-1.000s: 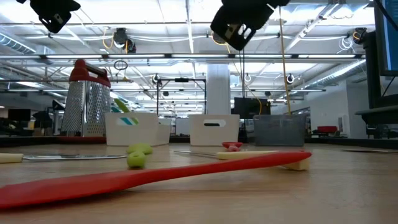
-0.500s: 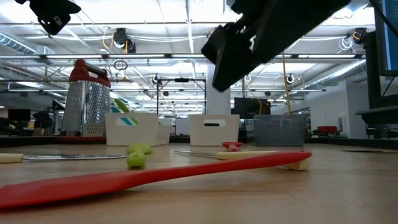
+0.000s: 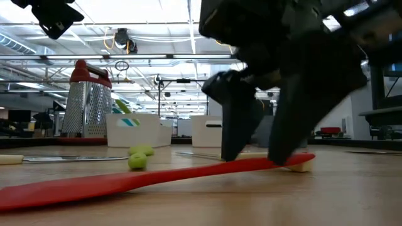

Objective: Pick & Place Kitchen Items
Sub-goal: Put the red spatula into the left white bin

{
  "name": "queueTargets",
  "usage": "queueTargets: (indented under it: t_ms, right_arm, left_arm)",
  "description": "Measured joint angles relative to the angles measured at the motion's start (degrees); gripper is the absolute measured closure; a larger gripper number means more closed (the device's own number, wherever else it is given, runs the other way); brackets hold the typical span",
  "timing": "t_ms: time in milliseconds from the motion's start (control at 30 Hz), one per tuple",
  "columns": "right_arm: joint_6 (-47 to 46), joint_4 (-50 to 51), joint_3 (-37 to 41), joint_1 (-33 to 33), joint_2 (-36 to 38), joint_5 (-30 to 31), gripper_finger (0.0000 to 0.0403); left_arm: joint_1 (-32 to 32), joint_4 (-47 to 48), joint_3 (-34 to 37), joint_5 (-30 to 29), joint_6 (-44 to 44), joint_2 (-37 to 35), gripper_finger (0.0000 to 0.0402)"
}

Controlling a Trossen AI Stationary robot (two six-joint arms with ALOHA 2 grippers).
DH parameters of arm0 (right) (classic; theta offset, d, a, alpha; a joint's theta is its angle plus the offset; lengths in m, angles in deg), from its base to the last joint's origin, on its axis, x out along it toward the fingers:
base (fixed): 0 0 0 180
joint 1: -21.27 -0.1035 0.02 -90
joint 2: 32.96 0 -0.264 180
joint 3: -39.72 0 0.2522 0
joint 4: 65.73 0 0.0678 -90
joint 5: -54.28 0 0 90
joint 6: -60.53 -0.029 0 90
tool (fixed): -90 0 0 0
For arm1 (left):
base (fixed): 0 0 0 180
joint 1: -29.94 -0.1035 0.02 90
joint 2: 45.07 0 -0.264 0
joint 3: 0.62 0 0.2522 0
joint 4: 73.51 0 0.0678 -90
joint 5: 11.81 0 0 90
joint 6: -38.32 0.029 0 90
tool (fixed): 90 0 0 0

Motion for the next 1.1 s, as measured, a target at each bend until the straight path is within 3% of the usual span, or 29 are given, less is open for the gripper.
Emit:
queueTargets:
  t_ms: [133, 300, 433, 667, 1100]
  right_arm:
    - [1.85, -0.27, -0.20, -0.91, -1.97, 0.61, 0.0169]
    - [1.25, 0.73, -0.35, -2.42, -3.82, 7.11, 0.0197]
    - [1.04, 3.26, -0.32, -2.91, -4.15, 10.51, 0.0248]
    - [-4.10, 3.90, -0.22, -2.48, -4.29, 10.55, 0.0374]
    - [-7.71, 4.34, -0.11, -2.11, -2.27, 10.57, 0.0379]
  left_arm:
    - [0.02, -0.06, 0.00, 0.00, -0.25, 1.63, 0.0243]
    - [0.02, -0.04, 0.00, 0.00, -0.24, 3.23, 0.0243]
    - [0.01, -0.03, 0.00, 0.00, -0.24, 4.07, 0.0243]
    - [0.00, -0.02, 0.00, 0.00, -0.21, 4.24, 0.0243]
    - [0.00, -0.05, 0.00, 0.00, -0.03, 4.24, 0.0243]
